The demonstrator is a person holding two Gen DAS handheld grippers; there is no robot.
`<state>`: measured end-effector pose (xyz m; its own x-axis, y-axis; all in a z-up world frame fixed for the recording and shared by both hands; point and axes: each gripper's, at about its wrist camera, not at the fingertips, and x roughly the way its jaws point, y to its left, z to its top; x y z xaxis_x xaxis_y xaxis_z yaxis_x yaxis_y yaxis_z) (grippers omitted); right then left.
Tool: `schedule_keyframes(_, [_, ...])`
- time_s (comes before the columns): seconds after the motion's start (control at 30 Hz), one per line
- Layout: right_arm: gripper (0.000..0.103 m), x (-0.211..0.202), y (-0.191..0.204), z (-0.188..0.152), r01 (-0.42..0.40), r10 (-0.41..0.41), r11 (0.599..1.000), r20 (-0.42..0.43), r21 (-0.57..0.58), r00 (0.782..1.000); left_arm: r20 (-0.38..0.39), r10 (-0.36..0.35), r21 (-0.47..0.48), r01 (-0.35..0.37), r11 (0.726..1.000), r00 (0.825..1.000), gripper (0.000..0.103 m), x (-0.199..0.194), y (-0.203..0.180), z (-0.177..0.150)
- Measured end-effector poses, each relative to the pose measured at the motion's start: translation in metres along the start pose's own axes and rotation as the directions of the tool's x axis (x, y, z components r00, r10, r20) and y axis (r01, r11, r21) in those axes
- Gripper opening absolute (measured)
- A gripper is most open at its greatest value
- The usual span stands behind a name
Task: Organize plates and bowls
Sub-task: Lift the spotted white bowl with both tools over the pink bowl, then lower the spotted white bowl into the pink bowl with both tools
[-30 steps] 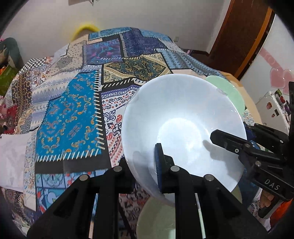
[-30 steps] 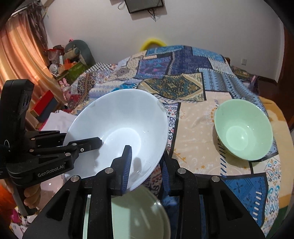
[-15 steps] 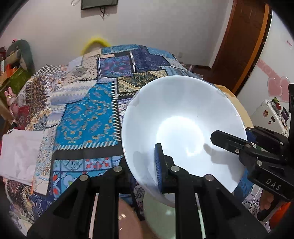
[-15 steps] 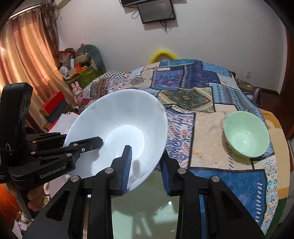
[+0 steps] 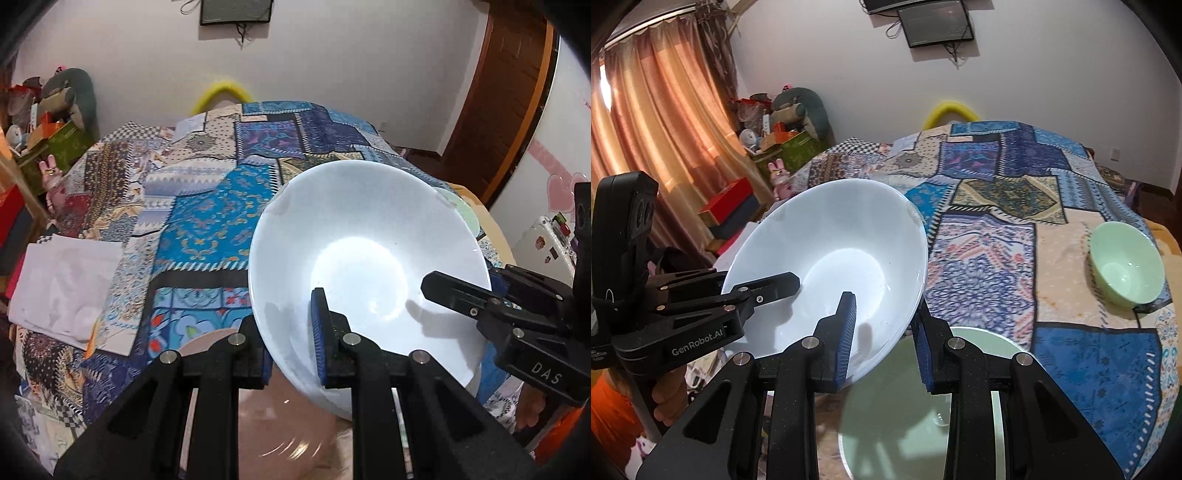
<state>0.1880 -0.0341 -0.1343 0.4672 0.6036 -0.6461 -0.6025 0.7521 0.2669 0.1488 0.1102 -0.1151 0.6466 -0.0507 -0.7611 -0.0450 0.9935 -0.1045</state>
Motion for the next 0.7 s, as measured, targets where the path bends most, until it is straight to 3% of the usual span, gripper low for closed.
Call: schedule_keyframes(0.7, [0.027, 0.04, 0.056, -0.031, -0.092, 0.085, 0.994, -0.118, -0.056, 0.989, -0.062, 0.053, -0.082, -0.058, 0.995, 0.997, 0.017, -0.019, 0.064, -0.062])
